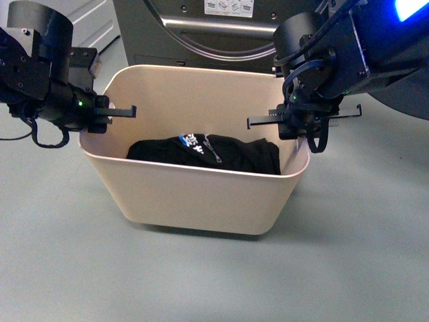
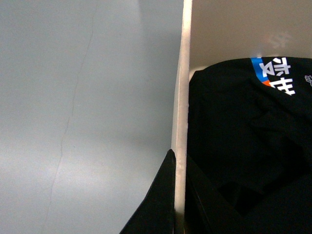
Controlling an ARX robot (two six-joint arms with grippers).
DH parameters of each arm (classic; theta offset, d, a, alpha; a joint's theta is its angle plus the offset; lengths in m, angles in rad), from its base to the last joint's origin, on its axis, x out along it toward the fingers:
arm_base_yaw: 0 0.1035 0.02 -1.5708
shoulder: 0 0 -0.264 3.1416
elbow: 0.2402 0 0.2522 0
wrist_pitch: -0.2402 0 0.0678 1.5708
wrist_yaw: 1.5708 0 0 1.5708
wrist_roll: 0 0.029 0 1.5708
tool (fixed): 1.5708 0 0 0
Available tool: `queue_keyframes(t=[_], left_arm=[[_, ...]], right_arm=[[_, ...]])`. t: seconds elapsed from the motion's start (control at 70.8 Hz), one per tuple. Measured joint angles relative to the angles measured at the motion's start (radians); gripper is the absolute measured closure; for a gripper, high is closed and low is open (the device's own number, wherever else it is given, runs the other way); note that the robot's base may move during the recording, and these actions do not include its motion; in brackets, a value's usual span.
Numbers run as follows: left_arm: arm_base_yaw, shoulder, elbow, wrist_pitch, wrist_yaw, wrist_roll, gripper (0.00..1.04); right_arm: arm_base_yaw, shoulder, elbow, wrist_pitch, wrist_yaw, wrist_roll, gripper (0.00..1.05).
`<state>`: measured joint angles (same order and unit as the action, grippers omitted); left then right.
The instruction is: Move hamper under clothes hanger
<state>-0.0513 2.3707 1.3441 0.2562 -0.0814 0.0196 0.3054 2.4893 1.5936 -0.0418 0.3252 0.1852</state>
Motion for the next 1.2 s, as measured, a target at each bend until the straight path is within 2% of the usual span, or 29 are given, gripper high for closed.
queue_keyframes(t=[0.806, 1.018, 1.201], left_arm=[[0.0, -0.005, -0.005, -0.002, -0.002, -0.004, 1.01], [0.032, -0.005, -0.008, -0.002, -0.024, -0.003, 1.01], [-0.001, -0.005, -0.008, -0.002, 0.006, -0.004, 1.01]], right_arm=[[0.003, -0.015, -0.013, 0.005, 0.002, 0.0, 1.02], [0.04, -0.015, -0.013, 0.005, -0.02, 0.0, 1.02], [-0.003, -0.015, -0.013, 0.005, 0.006, 0.0, 1.02]])
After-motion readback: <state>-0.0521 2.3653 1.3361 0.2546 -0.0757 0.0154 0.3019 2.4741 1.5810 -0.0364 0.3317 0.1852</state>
